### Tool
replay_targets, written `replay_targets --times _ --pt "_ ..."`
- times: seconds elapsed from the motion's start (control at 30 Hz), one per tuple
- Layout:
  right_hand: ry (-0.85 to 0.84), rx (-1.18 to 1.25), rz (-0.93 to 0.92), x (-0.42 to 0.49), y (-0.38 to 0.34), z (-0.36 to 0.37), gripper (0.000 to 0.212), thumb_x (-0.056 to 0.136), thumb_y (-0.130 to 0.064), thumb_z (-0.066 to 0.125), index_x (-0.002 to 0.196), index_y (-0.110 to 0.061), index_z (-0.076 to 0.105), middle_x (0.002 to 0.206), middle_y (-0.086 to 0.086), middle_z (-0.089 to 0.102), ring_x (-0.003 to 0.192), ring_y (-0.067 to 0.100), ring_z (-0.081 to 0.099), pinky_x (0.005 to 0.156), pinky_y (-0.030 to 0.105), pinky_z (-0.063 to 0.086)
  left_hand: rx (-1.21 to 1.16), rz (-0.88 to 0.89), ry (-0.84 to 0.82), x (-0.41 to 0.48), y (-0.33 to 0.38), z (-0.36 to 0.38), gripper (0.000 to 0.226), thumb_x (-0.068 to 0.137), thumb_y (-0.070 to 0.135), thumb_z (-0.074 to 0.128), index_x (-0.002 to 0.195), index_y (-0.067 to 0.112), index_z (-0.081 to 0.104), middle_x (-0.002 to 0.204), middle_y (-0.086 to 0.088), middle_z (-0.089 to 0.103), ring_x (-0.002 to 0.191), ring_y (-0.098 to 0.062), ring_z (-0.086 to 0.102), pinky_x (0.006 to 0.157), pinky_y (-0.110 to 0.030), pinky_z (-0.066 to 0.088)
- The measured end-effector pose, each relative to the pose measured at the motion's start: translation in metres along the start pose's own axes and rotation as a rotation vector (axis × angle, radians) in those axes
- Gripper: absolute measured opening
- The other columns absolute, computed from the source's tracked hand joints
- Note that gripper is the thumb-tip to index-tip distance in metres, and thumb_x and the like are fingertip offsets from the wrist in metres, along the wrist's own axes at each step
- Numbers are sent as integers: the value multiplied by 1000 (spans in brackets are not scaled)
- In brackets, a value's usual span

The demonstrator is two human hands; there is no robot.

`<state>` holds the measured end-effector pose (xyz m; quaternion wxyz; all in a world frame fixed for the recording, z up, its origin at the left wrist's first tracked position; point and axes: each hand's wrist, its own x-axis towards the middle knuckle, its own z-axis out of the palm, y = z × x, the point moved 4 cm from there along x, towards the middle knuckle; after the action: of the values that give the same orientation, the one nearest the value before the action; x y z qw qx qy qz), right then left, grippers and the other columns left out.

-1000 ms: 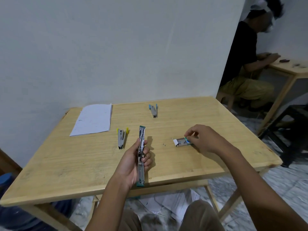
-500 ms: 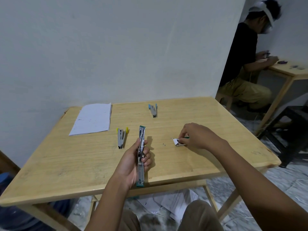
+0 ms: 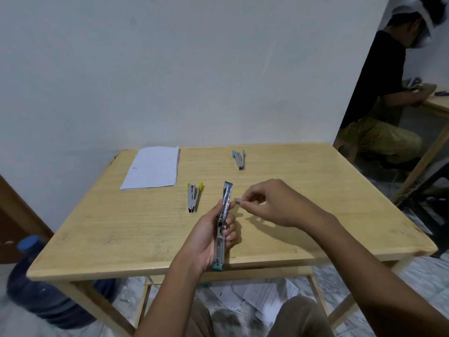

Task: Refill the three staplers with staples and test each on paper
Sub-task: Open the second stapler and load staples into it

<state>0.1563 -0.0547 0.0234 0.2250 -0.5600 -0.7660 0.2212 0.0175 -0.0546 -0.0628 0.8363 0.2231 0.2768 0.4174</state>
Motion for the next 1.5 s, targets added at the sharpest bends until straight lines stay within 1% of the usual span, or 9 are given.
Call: replay_targets --times 0.13,0.37,0.53,0.77,0.9,1.03,1.1,1.33,1.5 --pt "-140 -132 24 12 -10 17 23 96 -38 58 101 -19 70 84 -7 66 73 12 59 67 30 47 87 -41 -15 -1 -1 -2 50 97 43 47 60 9 49 48 -4 33 40 -14 35 43 -23 33" --pt "-213 -456 7 18 -25 15 31 99 -35 50 93 -11 67 88 6 68 76 25 61 62 33 44 112 -56 -37 3 -2 -6 51 99 41 45 60 8 47 47 -4 33 42 -14 35 40 -21 32" --pt "-180 -571 -25 25 -35 12 25 96 -31 53 101 -16 73 97 5 72 84 24 68 75 40 57 167 -53 -46 5 -4 -10 48 98 41 47 63 9 49 52 -4 31 47 -15 32 46 -23 27" --pt "-95 -392 -65 25 -25 12 18 95 -36 59 102 -28 73 101 -9 69 93 13 63 76 33 51 192 -31 -13 5 -3 -12 45 99 37 46 64 11 52 52 -3 32 44 -13 33 41 -21 29" --pt "-70 -284 -89 20 -19 15 15 94 -35 61 99 -28 74 99 -7 67 87 11 59 79 35 52 78 5 -25 3 -1 -7 28 101 29 46 82 9 55 58 -3 35 41 -11 34 40 -20 31" --pt "-36 -199 -83 16 -13 12 14 93 -34 63 100 -29 75 95 -8 68 80 7 57 77 32 50 27 -6 -38 3 -2 -5 27 101 28 44 87 8 57 56 -3 38 40 -11 35 41 -21 31" --pt "-32 -192 -81 15 -12 12 15 94 -32 63 102 -28 75 94 -8 68 77 5 55 76 30 49 9 -11 -46 3 -1 -5 26 102 27 44 91 8 59 57 -3 38 40 -12 36 40 -22 32" --pt "-10 -269 -71 16 -14 20 21 94 -38 60 108 -30 74 104 -9 69 87 8 56 79 33 49 6 -32 -47 4 -3 -6 37 101 30 44 74 8 55 57 -4 34 40 -12 35 41 -21 33" --pt "105 -353 -100 14 -13 25 25 94 -44 57 113 -35 72 107 -13 68 98 7 55 71 27 35 -20 -31 -54 4 -2 -6 34 100 29 44 76 9 57 60 -3 40 45 -11 33 47 -22 28"
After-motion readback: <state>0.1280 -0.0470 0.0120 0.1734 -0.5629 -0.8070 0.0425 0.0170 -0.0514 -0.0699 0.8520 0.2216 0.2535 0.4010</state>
